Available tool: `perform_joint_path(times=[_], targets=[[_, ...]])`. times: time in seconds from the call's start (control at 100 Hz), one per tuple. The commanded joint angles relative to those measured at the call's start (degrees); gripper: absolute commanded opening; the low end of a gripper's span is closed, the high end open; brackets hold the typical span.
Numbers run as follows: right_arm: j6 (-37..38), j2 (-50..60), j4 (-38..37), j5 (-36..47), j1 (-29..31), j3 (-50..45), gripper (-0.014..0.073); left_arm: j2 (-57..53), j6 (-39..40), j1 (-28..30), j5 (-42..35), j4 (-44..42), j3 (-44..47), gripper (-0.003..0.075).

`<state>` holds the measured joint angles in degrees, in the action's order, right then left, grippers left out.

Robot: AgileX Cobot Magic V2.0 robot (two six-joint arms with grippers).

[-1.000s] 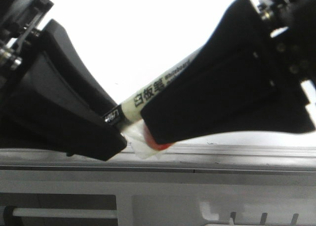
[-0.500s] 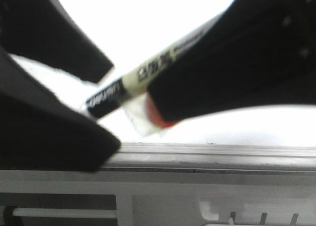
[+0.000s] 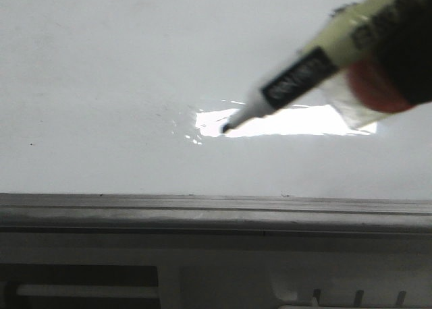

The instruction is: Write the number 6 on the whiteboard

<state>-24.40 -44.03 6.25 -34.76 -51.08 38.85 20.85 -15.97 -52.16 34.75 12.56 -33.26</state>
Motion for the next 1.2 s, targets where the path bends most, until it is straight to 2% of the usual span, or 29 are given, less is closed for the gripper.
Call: perform_joint_path(times=[0.0, 0.06, 0.17, 0.28, 0.45, 0.57, 0.71, 0.86, 1.05, 1.19], targets=[[10.1, 0.5, -11.9, -6.2, -0.2, 7.4, -0.0039, -5.0, 5.9, 0.6, -3.3, -2.6, 0.1, 0.0327], [13.7, 0.6, -13.8, -9.5, -0.2, 12.7, -0.0039, -8.2, 6.1, 0.8, -3.5, -2.7, 1.1, 0.0302], [17.1, 0.6, -13.4, -9.9, -0.2, 20.6, -0.0039, -11.3, 6.1, 0.8, -3.9, -2.7, 2.5, 0.0265], [17.6, 0.6, -14.3, -9.2, -0.2, 22.6, -0.0039, -11.7, 6.1, 0.8, -3.9, -2.6, 3.4, 0.0260], [20.9, 1.0, -16.3, -9.8, -0.2, 17.0, -0.0038, -11.7, 6.3, 0.8, -4.9, -2.1, 4.7, 0.0260], [23.3, 2.8, -16.3, -6.6, -0.2, 9.9, -0.0036, -11.7, 6.3, 0.8, -5.0, -2.0, 5.0, 0.0260], [23.4, 5.5, -19.5, 2.6, -0.2, 3.7, -0.0036, -11.7, 6.3, 0.8, -5.1, -2.1, 5.0, 0.0260], [23.4, 5.2, -24.5, 12.1, -0.2, 3.0, -0.0036, -11.7, 6.3, 0.8, -5.2, -3.6, 5.0, 0.0260], [23.4, 2.5, -22.5, 16.3, -0.2, 3.0, -0.0036, -11.7, 6.3, 0.8, -4.4, -3.5, 5.0, 0.0259], [23.4, 1.1, -15.5, 16.5, -0.2, 3.0, -0.0036, -11.7, 6.3, 0.8, -4.8, -3.2, 5.0, 0.0254]])
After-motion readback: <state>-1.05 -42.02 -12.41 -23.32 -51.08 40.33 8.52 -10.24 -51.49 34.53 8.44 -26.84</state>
